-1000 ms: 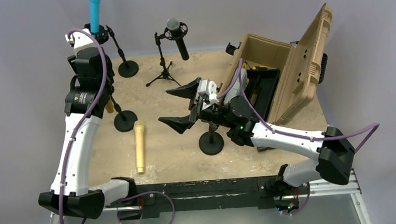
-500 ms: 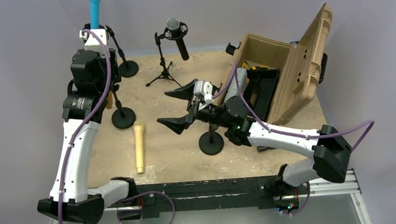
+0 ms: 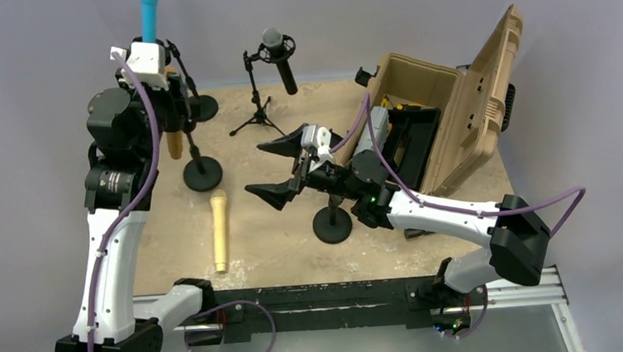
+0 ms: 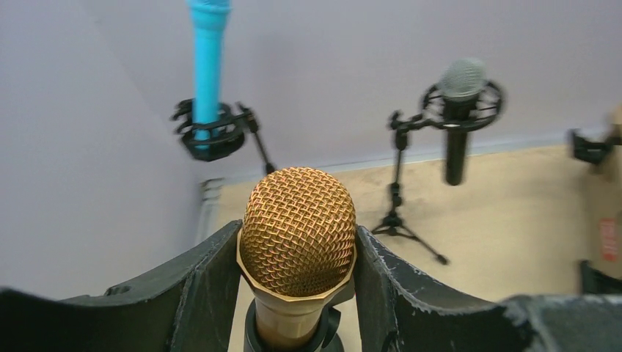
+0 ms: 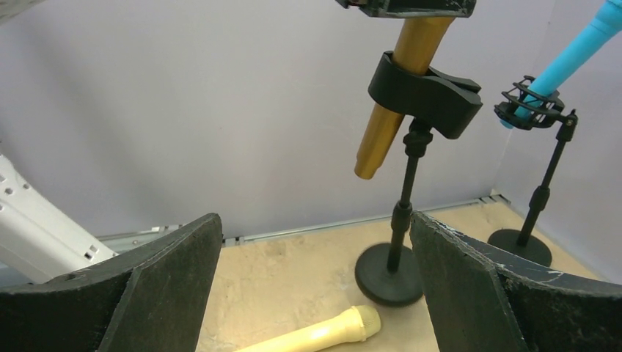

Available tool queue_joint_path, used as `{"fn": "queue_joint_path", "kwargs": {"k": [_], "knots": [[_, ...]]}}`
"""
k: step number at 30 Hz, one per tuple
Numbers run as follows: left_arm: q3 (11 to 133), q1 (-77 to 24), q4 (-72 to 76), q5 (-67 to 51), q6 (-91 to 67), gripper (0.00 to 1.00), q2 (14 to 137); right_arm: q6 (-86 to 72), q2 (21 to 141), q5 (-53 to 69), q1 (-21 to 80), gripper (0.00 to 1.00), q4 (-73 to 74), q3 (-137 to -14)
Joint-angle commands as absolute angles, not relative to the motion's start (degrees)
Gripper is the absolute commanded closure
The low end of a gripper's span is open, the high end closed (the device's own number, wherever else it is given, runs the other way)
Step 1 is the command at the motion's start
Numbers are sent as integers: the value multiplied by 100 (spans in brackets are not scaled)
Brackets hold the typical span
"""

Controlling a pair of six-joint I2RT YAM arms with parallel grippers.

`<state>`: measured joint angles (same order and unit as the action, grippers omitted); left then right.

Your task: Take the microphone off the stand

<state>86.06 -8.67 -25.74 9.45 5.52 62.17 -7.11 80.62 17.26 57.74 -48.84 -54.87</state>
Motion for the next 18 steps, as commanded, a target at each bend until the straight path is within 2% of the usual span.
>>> {"fn": "queue_joint_path", "kwargs": {"k": [1, 6, 11, 18], "knots": [[8952, -870, -2092, -1069, -448, 100, 5820, -709, 7908, 1370, 5788, 4, -4943, -5749], [8656, -879, -2004, -2623, -849, 100, 5804, -706, 7560, 260, 5774, 5, -4647, -5683], [8097, -981, -1450, -3439, -1035, 100, 5842, -451, 7277, -445, 5729, 5, -4033, -5659], [7391, -1391, -988, -4552, -724, 100, 6068, 214, 6898, -19, 5563, 6, -3722, -5367]]}}
